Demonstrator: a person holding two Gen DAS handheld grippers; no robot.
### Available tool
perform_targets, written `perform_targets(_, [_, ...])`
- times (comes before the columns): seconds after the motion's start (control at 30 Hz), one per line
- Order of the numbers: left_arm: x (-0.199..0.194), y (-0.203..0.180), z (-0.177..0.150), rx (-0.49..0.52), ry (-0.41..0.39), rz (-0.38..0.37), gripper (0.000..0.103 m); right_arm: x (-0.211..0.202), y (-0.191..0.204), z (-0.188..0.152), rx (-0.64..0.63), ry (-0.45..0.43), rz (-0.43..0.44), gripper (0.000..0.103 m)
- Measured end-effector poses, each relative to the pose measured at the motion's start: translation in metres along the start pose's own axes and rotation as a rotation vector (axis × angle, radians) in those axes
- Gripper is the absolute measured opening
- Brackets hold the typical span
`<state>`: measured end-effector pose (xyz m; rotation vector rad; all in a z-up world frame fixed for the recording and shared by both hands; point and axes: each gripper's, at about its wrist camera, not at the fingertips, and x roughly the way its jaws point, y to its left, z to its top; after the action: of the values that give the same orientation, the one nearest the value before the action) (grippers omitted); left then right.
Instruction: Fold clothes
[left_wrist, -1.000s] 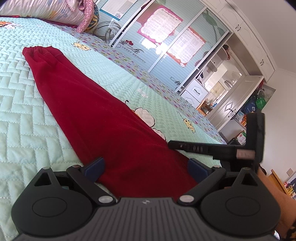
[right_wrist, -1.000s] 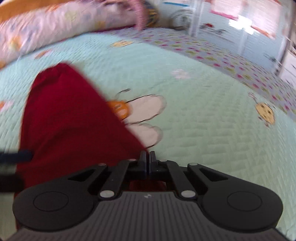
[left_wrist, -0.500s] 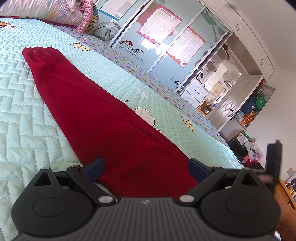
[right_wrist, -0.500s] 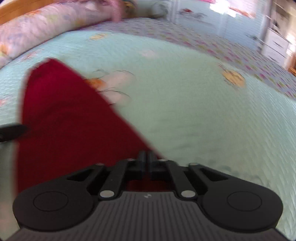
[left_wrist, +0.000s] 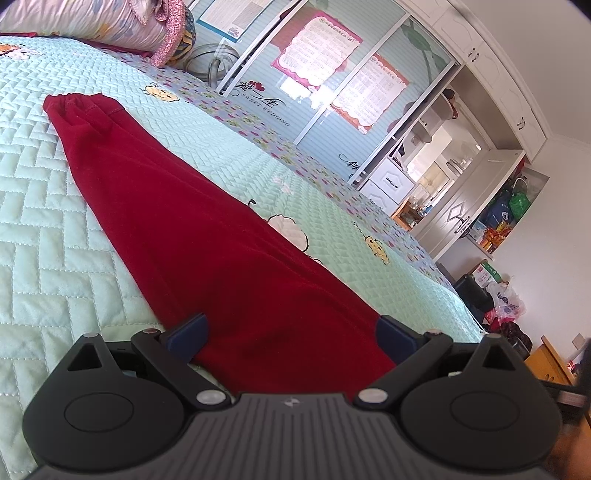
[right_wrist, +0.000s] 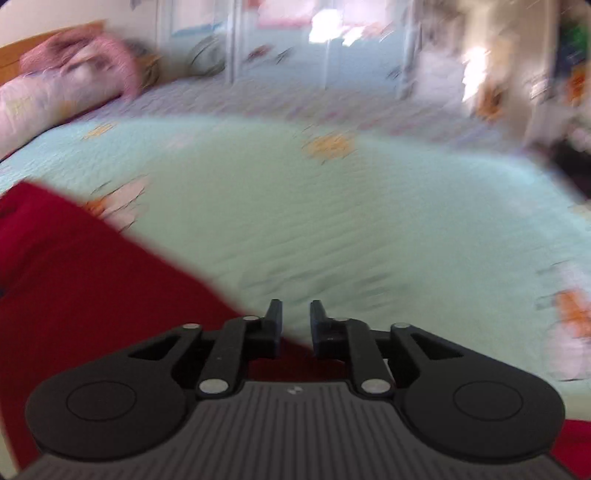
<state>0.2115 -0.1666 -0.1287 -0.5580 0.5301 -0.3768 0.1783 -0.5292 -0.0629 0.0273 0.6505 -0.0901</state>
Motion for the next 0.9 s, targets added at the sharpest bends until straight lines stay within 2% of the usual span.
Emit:
perform_targets(0.1, [0.0,-0.001,0.0,0.005,0.0,0.004,0.1,-0.038,-0.029,-0.013,0.007,0.021,-0.015,0.02])
perform_targets(0.17, [0.0,-0.002,-0.001,0.008,-0.001,0.006,0.1,-0.058,-0.045,-0.027,0.006,0.055,0.008,0.02])
perform_targets(0.23, [0.0,-0.003,-0.001,0.011,-0.001,0.008,0.1,-0.059,-0.056,-0.039,-0.022,0.11,0.024,0.021])
perform_targets(0.33, [0.0,-0.002,-0.001,0.01,-0.001,0.007,0.1,-0.023,-0.08,-0.049,-0.055,0.152,-0.053,0.019])
perform_targets(0.4, [0.0,-0.001,-0.001,0.008,-0.001,0.005,0.1,-0.009,-0.101,-0.042,0.031,0.117,-0.169,0.017])
perform_targets(0.5, [0.0,-0.002,0.0,0.009,0.0,0.006,0.1,-0.013,-0.112,-0.036,0.094,0.068,-0.209,0.02])
perform_targets(0.57, [0.0,-0.002,0.0,0.011,0.0,0.008,0.1,-0.035,-0.108,-0.041,0.109,0.028,-0.138,0.021])
perform_targets(0.67, [0.0,-0.003,0.0,0.012,-0.001,0.008,0.1,-0.056,-0.085,-0.048,0.036,0.022,-0.028,0.028])
perform_targets(0.73, [0.0,-0.002,0.0,0.011,-0.001,0.007,0.1,-0.049,-0.076,-0.046,-0.009,0.025,-0.034,0.032])
perform_targets(0.83, [0.0,-0.002,-0.001,0.011,0.0,0.007,0.1,-0.03,-0.071,-0.038,-0.035,0.037,-0.031,0.049])
perform_targets(0.9, [-0.001,-0.003,-0.001,0.011,0.0,0.007,0.1,-0.019,-0.062,-0.035,-0.126,0.059,-0.023,0.051])
